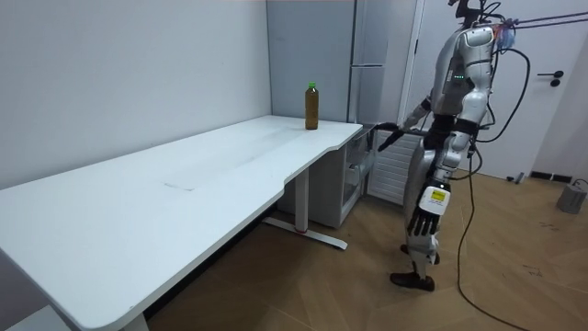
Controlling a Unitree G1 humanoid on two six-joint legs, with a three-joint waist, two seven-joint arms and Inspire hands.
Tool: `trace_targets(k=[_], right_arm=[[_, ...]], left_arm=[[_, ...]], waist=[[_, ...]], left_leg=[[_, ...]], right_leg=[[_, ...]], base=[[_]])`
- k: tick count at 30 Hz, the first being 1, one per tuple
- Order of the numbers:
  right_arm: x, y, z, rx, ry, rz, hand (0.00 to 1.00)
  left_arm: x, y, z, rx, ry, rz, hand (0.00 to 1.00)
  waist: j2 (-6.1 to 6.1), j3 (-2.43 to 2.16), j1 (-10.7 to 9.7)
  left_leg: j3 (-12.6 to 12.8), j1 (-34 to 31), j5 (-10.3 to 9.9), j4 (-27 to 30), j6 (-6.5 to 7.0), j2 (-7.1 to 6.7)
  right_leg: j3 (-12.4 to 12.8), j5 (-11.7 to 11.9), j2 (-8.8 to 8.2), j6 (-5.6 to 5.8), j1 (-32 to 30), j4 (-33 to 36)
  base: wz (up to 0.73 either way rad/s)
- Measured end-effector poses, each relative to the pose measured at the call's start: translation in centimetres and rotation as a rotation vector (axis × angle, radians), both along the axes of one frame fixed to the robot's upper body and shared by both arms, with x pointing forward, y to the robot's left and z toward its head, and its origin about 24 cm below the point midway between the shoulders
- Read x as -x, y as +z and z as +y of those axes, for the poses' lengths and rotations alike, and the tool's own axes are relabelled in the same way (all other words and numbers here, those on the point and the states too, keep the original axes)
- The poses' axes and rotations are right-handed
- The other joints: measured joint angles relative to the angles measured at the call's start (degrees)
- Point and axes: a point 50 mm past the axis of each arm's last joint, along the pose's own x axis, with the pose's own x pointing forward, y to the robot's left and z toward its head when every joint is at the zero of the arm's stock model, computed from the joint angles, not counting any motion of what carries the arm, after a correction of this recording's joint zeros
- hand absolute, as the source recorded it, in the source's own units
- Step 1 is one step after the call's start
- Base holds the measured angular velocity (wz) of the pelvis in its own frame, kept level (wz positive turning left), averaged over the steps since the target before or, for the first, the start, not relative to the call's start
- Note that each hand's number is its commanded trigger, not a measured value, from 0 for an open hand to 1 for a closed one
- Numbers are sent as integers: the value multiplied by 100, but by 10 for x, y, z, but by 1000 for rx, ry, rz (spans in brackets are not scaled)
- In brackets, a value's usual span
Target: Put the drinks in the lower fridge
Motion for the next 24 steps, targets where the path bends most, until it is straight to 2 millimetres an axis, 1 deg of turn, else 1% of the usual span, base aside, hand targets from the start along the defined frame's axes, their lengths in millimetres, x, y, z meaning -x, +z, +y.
trace_targets(k=[2, 3, 4, 6, 7, 8, 9, 10, 12, 13, 15, 17, 18, 19, 20, 21, 22, 23, 24], right_arm=[[16, -6, 3, -12, -11, 32, 0], [18, -6, 3, -12, -12, 37, 0], [22, -8, 3, -11, -15, 46, 0], [31, -11, 4, -10, -28, 71, 0], [41, -14, 6, -15, -31, 93, 0], [49, -18, 10, -21, -27, 119, 0], [52, -19, 11, -21, -20, 131, 0], [57, -20, 13, -15, 0, 152, 0], [62, -21, 13, 9, 54, 185, 0], [65, -23, 14, 21, 90, 211, 0], [73, -25, 15, 40, 152, 263, 0], [82, -27, 17, 80, 282, 341, 0], [84, -28, 17, 91, 320, 359, 0], [87, -29, 19, 110, 390, 395, 0], [90, -30, 21, 133, 478, 436, 0], [92, -31, 22, 148, 530, 459, 0], [96, -32, 24, 175, 627, 501, 0], [97, -32, 25, 190, 676, 520, 0], [97, -33, 26, 227, 784, 554, 0]], left_arm=[[5, -1, -2, -1, 4, 12, 0], [7, -1, -4, 1, 7, 14, 0], [9, -1, -6, 4, 9, 15, 0], [7, -2, -9, 10, 12, 9, 0], [4, -2, -10, 11, 9, 2, 0], [1, -2, -10, 8, 15, -12, 0], [0, -2, -10, 7, 19, -18, 0], [-3, -2, -11, 9, 21, -29, 0], [-7, -2, -12, 10, 19, -40, 0], [-7, -2, -11, 9, 18, -44, 0], [-8, -1, -11, 8, 16, -51, 0], [-11, -1, -11, 3, 3, -64, 0], [-12, -1, -11, 1, -5, -63, 0], [-16, -1, -11, -1, -16, -71, 0], [-17, -1, -11, -2, -20, -71, 0], [-18, -1, -11, -4, -29, -69, 0], [-20, -1, -11, -5, -39, -71, 0], [-18, -1, -11, -5, -39, -68, 0], [-20, -1, -12, -7, -49, -72, 0]], waist=[[4, 3, 0], [13, 9, 3], [49, 9, -2], [54, 26, -10], [89, 45, -14], [86, 41, -11], [87, 40, -12], [96, 34, -15], [117, 36, -101], [116, 37, -167], [92, 38, -213], [65, 40, -215], [63, 41, -214], [48, 42, -275], [40, 44, -291], [45, 53, -299], [11, 43, -293], [29, 54, -274], [-1, 40, -266]], left_leg=[[29, 134, 1, -77, -3, -5], [61, 167, 3, -79, -5, -4], [103, 209, 3, -108, -5, -2], [111, 287, 3, -173, -6, -5], [119, 323, 1, -185, -9, -7], [123, 360, 0, -225, -12, -7], [129, 379, 1, -252, -14, -8], [139, 391, 3, -274, -17, -6], [148, 413, 6, -322, -19, -13], [151, 454, 9, -361, -22, -17], [158, 501, 8, -395, -23, -16], [228, 544, 5, -441, -27, -5], [231, 554, 3, -448, -30, -4], [232, 559, 2, -453, -31, -5], [237, 567, 1, -453, -31, -4], [239, 566, 1, -453, -31, -4], [264, 566, 1, -464, -31, -2], [288, 563, 1, -468, -31, 1], [316, 565, 1, -474, -31, 7]], right_leg=[[45, 10, 4, 2, 93, -54], [81, 10, 4, 3, 99, -58], [131, 19, 10, 8, 120, -86], [142, 55, 20, 13, 196, -155], [144, 56, 22, 14, 240, -169], [157, 56, 25, 14, 265, -186], [168, 60, 27, 12, 275, -203], [200, 79, 36, 15, 280, -234], [236, 83, 35, 18, 283, -238], [230, 83, 34, 18, 300, -236], [228, 83, 34, 19, 324, -235], [303, 83, 43, 18, 323, -237], [312, 84, 45, 19, 327, -236], [319, 84, 44, 20, 332, -233], [322, 86, 45, 21, 328, -233], [321, 86, 45, 21, 324, -234], [330, 86, 47, 21, 317, -230], [339, 86, 48, 21, 310, -229], [387, 92, 54, 15, 277, -223]], base=[[-10], [-21], [-18], [-8], [0], [-4], [-10], [-11], [-6], [0], [-5], [-14], [-10], [-4], [0], [0], [-4], [-12], [-21]])
